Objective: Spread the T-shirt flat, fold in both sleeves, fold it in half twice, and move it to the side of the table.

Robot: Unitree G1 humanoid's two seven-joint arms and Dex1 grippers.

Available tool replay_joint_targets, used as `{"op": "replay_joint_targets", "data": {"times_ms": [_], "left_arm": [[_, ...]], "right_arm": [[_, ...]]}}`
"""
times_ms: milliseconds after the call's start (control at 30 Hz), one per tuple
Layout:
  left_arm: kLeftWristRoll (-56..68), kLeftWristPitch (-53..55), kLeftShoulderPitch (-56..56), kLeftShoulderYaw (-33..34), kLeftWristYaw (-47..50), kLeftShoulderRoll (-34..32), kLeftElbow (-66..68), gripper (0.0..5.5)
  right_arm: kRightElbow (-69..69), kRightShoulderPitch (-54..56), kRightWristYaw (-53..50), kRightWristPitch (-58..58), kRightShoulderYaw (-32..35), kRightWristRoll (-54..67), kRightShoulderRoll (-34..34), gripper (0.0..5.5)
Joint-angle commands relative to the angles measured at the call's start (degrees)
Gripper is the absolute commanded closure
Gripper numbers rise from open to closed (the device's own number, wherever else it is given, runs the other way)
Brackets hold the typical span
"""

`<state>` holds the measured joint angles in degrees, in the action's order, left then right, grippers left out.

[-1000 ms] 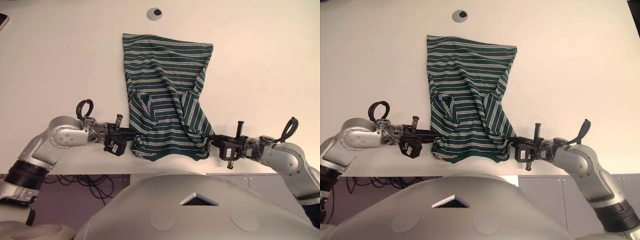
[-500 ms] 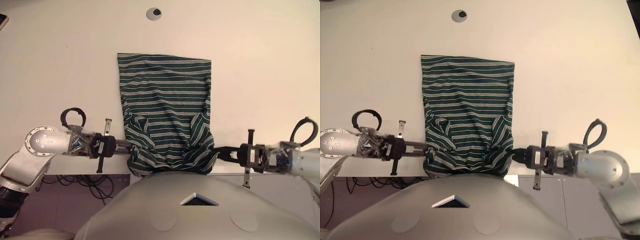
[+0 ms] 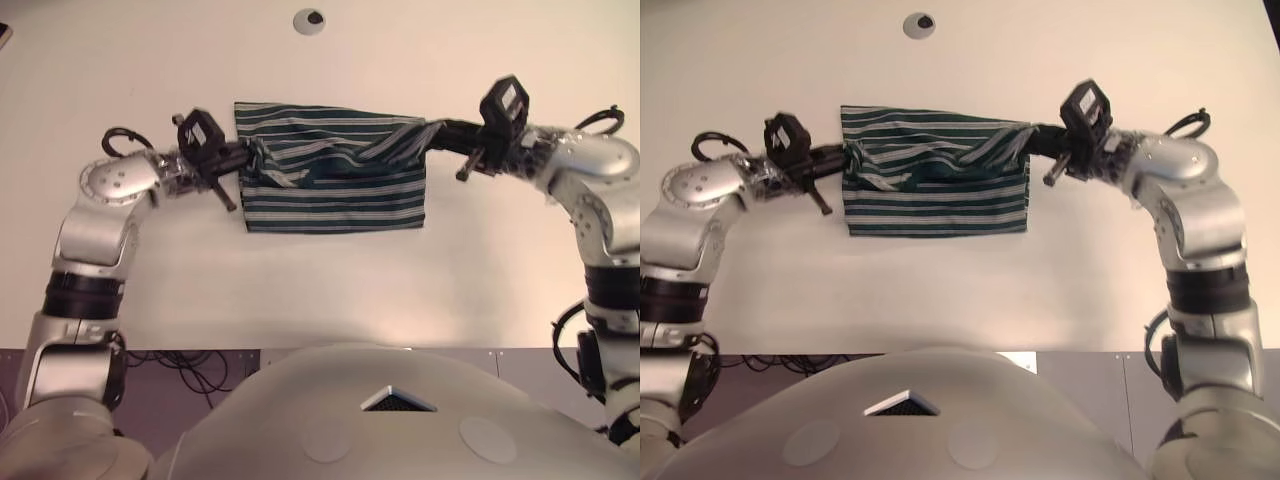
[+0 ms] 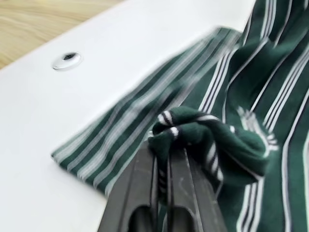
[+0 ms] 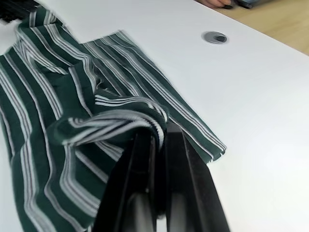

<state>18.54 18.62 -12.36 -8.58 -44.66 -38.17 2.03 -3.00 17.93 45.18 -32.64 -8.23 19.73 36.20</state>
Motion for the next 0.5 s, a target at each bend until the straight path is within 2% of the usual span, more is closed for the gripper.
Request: {"op": "replay_joint_targets", "data": {"times_ms": [33, 67, 100, 333, 467, 500], "left_arm": [[-0.3, 1.7, -8.3, 1.3, 1.3, 5.8, 9.3, 5.48], [0.0, 2.0, -9.6, 1.8, 1.1, 7.0, 11.3, 5.48], [-0.1, 1.8, -10.5, 2.1, 1.0, 8.0, 12.9, 5.17], [-5.1, 0.2, -12.1, 2.6, 6.2, 13.3, 24.0, 4.09], [-3.8, -1.9, -14.4, 8.0, 9.9, 15.4, 32.7, 4.09], [-2.7, -1.4, -15.3, 9.7, 9.8, 15.7, 34.8, 4.06]], "right_arm": [[13.4, 7.0, 0.9, 3.4, -2.3, -3.3, -4.7, 5.5], [16.3, 8.1, 1.2, 4.3, -2.5, -3.8, -5.9, 5.5], [19.2, 9.1, 1.6, 5.6, -2.7, -4.4, -7.3, 5.15], [31.7, 10.4, 2.5, 9.9, -2.3, -6.0, -13.7, 3.97], [31.4, 9.5, 2.7, 4.5, 2.8, -1.1, -15.4, 3.97], [31.9, 9.7, 2.3, 2.8, 4.6, 0.2, -15.6, 4.16]]}}
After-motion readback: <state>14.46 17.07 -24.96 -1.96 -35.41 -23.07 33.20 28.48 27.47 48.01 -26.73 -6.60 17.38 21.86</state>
